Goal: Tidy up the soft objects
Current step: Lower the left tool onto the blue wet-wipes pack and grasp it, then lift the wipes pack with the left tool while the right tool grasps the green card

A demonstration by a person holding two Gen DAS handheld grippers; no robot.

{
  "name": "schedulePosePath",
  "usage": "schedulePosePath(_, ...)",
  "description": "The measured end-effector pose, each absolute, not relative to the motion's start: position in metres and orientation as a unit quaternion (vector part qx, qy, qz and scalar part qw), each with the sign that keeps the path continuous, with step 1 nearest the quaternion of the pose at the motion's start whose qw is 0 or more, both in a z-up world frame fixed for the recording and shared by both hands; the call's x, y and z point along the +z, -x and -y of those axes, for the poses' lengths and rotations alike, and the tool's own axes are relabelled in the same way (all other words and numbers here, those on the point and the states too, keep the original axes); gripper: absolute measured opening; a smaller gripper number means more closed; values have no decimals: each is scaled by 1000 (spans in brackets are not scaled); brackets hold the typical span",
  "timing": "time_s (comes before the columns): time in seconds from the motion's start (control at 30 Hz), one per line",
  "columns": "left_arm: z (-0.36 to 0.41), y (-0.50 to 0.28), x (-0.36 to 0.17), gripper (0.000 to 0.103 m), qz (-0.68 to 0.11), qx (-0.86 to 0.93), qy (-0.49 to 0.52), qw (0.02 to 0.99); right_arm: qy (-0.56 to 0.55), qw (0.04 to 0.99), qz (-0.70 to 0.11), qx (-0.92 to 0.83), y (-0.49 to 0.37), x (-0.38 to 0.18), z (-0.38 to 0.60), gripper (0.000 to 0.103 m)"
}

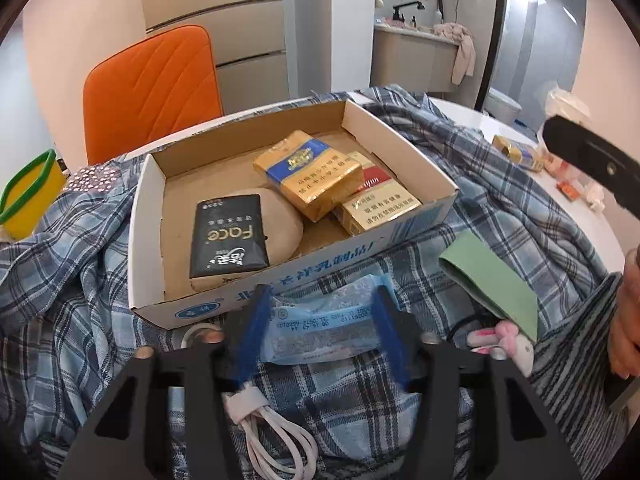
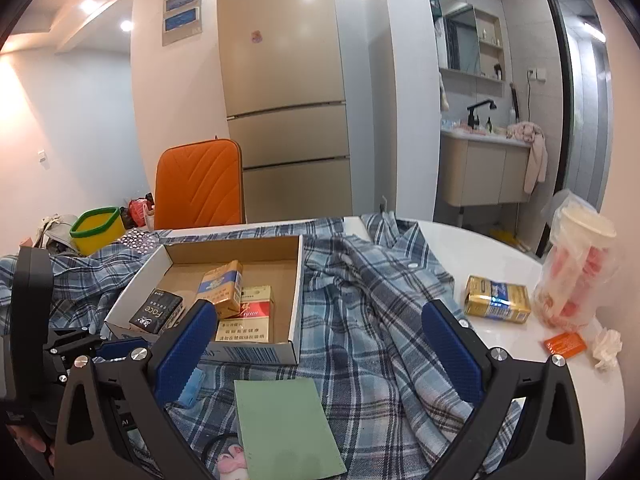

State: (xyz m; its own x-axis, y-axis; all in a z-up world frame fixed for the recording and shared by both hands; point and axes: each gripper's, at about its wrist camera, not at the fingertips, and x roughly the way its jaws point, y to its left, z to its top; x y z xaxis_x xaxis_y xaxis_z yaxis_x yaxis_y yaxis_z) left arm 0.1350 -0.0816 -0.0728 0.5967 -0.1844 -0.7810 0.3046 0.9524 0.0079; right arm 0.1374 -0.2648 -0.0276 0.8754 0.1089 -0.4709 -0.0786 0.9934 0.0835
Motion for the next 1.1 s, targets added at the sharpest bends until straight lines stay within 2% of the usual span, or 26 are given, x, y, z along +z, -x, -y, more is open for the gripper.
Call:
schedulePosePath(0.03,84,-135,-73,85,-429,-136,-76,890,-33,967,-247,49,-138,-28,265,103)
schedulePosePath(0.2,95,-135,-75,94,-426,-135,-103,889,-32,967,-247,49,-139,-30,266,103)
schedulePosePath(0.4,105,-146,-90,94,-467,-122,-133,865,-28,967,-247,48,-139,-31,265,103)
schedulePosePath(0.57,93,-157,-96,94,-495,-123,-90,856,-27,967,-247,49,-138,-31,265,103)
schedulePosePath(0.63,87,-159,-97,85,-502,-125,-67,853,-24,967,-249,50,-139,-33,264,103)
schedulePosePath(0.67,85,-159,-97,85,-504,-127,-60,852,-22,967,-249,50,-139,-34,264,103)
schedulePosePath(0.8,82,-154,-94,75,-494,-125,-50,859,-21,967,-250,50,-139,-35,263,103)
schedulePosePath(1.1,79,-128,-71,73,-420,-145,-53,894,-30,961,-267,71,-139,-38,265,103)
